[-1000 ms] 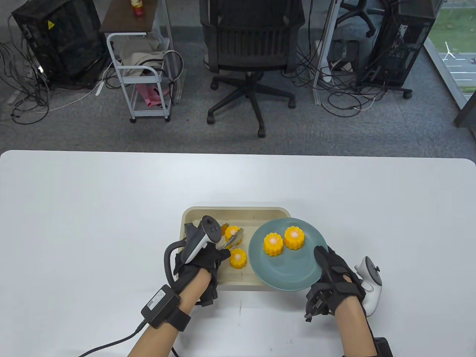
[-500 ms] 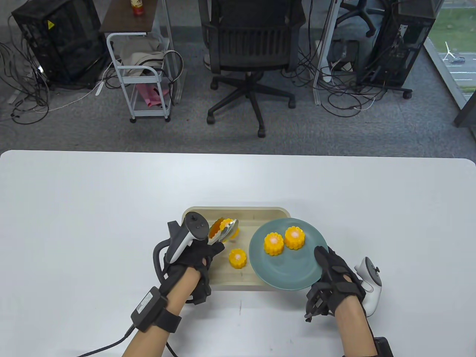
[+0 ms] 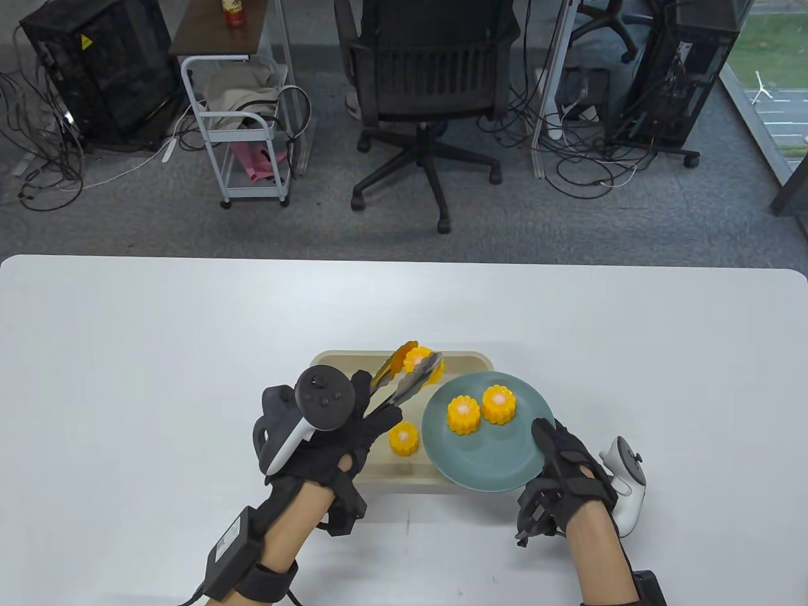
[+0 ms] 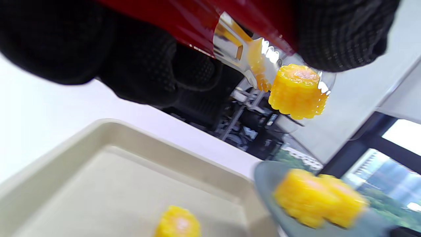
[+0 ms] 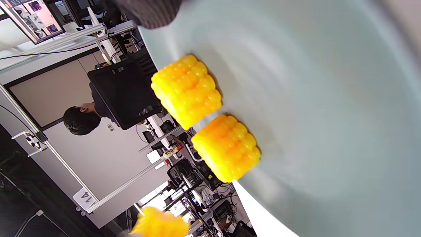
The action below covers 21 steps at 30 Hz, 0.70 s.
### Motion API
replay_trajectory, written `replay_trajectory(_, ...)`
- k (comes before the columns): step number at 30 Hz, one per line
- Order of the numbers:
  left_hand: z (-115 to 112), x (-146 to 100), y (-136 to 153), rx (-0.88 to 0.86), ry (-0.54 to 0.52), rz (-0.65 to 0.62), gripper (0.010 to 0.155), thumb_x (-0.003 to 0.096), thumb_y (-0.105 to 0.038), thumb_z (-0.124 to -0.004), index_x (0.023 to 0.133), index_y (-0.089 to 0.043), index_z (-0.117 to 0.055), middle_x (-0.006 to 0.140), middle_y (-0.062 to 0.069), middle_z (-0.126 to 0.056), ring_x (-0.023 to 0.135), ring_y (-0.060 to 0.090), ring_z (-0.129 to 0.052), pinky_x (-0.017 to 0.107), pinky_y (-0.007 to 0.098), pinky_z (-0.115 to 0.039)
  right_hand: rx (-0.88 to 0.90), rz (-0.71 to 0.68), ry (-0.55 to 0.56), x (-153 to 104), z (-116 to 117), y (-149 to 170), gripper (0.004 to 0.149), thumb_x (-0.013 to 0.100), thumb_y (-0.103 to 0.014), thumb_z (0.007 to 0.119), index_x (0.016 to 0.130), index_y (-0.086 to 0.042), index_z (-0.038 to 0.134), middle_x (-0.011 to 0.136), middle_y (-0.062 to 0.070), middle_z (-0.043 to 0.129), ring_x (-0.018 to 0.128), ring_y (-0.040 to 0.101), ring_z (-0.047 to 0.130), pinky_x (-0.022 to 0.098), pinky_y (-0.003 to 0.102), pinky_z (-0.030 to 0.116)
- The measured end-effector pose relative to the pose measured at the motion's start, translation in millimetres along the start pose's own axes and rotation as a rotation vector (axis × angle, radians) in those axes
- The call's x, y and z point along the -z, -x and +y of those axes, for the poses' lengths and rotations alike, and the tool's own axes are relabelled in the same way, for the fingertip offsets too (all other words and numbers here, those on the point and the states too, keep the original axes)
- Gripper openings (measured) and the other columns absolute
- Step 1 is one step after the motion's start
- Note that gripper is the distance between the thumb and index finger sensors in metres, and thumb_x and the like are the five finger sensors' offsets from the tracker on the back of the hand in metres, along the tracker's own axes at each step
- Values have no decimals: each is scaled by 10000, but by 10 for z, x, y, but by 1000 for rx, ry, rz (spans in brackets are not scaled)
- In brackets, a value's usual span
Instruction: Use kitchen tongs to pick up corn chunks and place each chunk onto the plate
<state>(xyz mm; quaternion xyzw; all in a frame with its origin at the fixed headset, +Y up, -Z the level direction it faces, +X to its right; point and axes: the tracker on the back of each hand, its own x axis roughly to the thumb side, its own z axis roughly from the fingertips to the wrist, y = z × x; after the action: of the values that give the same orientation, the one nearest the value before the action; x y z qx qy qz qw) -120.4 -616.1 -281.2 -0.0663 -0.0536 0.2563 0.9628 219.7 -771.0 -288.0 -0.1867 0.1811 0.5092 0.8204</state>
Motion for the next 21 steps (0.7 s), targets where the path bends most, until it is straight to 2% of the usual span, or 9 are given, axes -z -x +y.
replay_trajectory(4,-148,-156,-269,15,24,-95,771,444,-666,-715,1104,-294,-576,851,100,-889,393,292,-1035,261,488,-895,15,1,-4,-7,14,4,530,527,-334,618,1023,-192,497,1044,136,715,872,301,889,585,398,880)
replay_trajectory(8,-383,-219,-463,123,58,-145,774,443,-677,-707,1106,-302,-572,852,83,-891,398,277,-1038,266,474,-902,24,4,-14,-6,27,11,529,527,-335,618,1022,-196,496,1044,135,716,873,300,889,586,398,880)
replay_trajectory(11,-523,-216,-513,152,96,-162,774,442,-675,-710,1106,-302,-573,853,84,-890,400,281,-1037,266,478,-900,37,15,-23,-3,34,29,530,527,-336,618,1023,-196,495,1044,134,716,872,298,891,587,397,880)
replay_trajectory(21,-709,-180,-543,225,128,-175,779,439,-674,-717,1106,-302,-567,856,82,-887,407,283,-1034,274,481,-898,55,20,-36,-5,46,31,530,526,-339,617,1023,-198,495,1044,129,717,873,293,891,586,393,883)
